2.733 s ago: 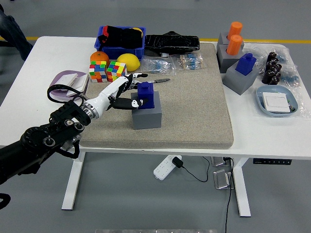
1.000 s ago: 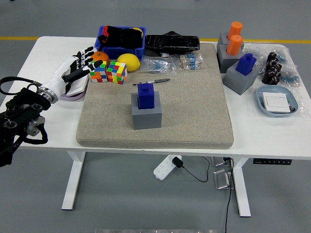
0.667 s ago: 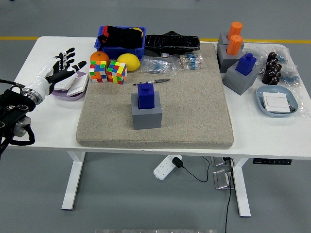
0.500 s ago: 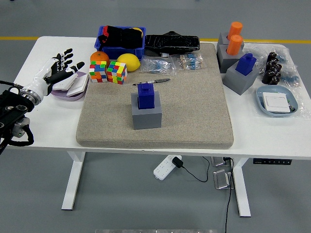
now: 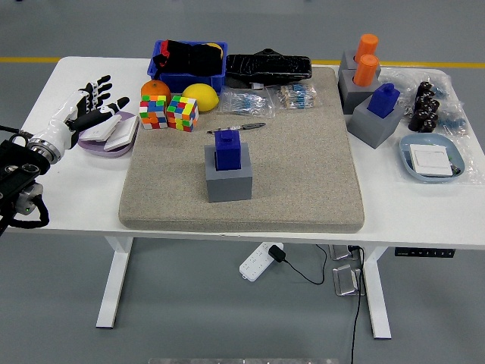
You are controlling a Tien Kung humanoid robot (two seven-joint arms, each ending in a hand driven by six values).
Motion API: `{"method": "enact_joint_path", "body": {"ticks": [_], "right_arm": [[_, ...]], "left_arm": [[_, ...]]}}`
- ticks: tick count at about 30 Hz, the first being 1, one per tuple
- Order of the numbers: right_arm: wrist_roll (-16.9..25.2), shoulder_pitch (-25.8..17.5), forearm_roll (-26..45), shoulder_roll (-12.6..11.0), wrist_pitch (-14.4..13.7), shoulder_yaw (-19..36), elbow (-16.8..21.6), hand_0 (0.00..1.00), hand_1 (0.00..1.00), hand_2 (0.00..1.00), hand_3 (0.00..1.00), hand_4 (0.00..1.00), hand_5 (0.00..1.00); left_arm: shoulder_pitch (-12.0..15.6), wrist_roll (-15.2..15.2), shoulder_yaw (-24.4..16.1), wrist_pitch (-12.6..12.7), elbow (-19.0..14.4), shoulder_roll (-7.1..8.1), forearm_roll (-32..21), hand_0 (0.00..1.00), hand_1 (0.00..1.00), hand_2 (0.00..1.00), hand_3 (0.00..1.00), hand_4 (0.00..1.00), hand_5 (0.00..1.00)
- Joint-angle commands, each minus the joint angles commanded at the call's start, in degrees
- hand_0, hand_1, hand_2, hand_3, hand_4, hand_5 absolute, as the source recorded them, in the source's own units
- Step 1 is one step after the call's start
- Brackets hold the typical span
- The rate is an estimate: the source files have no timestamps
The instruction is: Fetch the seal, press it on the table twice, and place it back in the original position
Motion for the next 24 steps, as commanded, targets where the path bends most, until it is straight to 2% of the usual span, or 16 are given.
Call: {"method": "enact_joint_path", "body": {"ticks": [24], "right_arm": [[-0.06,0.32,0.54,-0.04,0.23,-0.26,0.07,0.758,0.673,0.668,0.615,0.772,0.501]], "left_arm": [[0.34,0.25,0.52,-0.3,-0.21,-0.03,-0.3,0.987,0.953,0.964,0.98,0.854,0.477]]}}
